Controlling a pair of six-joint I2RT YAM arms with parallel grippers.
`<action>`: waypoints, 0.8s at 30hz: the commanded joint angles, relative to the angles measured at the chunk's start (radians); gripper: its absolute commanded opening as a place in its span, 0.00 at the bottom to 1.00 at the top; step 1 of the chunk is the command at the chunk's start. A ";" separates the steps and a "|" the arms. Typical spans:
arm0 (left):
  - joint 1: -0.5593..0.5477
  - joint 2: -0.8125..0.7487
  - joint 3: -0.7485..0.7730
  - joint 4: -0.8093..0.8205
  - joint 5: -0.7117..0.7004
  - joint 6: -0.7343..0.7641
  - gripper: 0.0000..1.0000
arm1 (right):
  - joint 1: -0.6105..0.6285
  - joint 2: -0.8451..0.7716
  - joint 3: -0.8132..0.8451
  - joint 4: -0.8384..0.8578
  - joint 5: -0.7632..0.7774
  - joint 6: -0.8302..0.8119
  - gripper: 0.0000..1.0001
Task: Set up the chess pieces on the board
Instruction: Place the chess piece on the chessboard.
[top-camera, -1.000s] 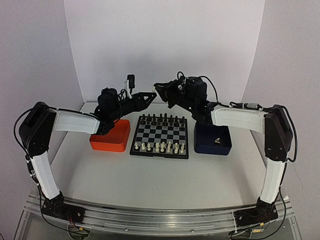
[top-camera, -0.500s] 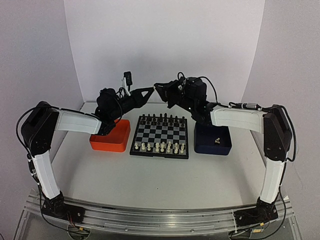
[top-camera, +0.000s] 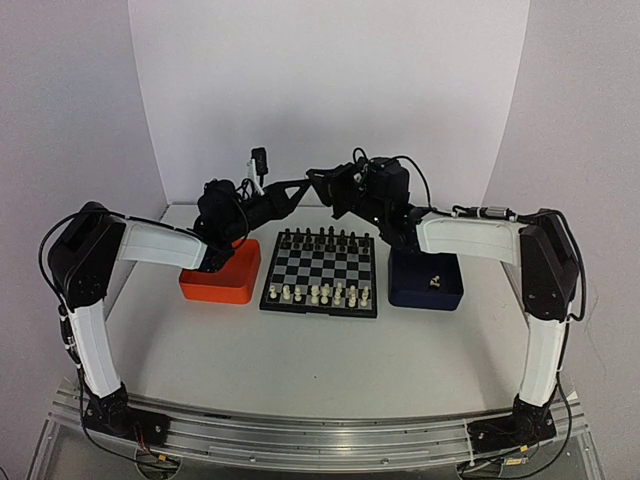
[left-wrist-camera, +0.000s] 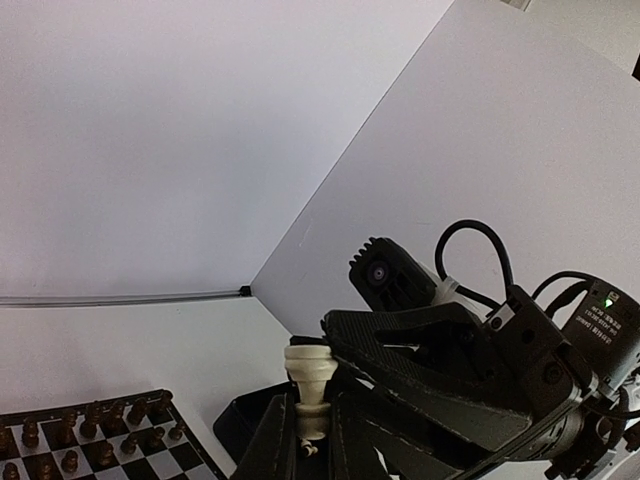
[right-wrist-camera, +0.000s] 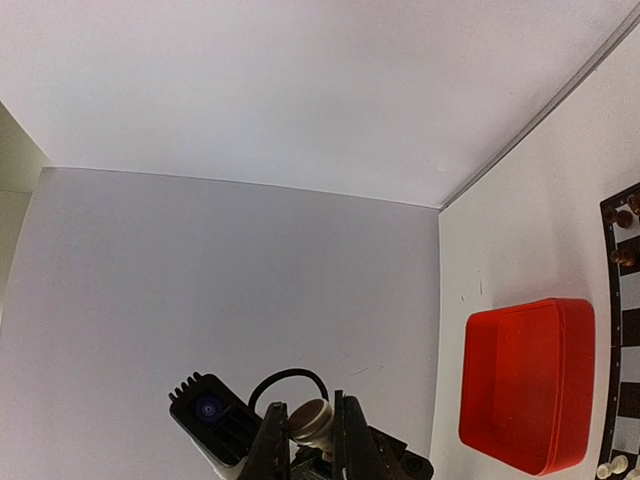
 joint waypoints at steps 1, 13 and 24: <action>-0.009 -0.003 0.041 0.058 0.006 -0.006 0.02 | 0.006 0.006 0.033 0.051 -0.004 0.021 0.06; 0.007 -0.172 0.022 -0.315 0.015 0.122 0.00 | -0.027 -0.087 -0.105 -0.009 -0.027 -0.132 0.61; 0.088 0.043 0.670 -1.688 0.160 0.414 0.00 | -0.225 -0.367 -0.304 -0.554 0.028 -0.562 0.88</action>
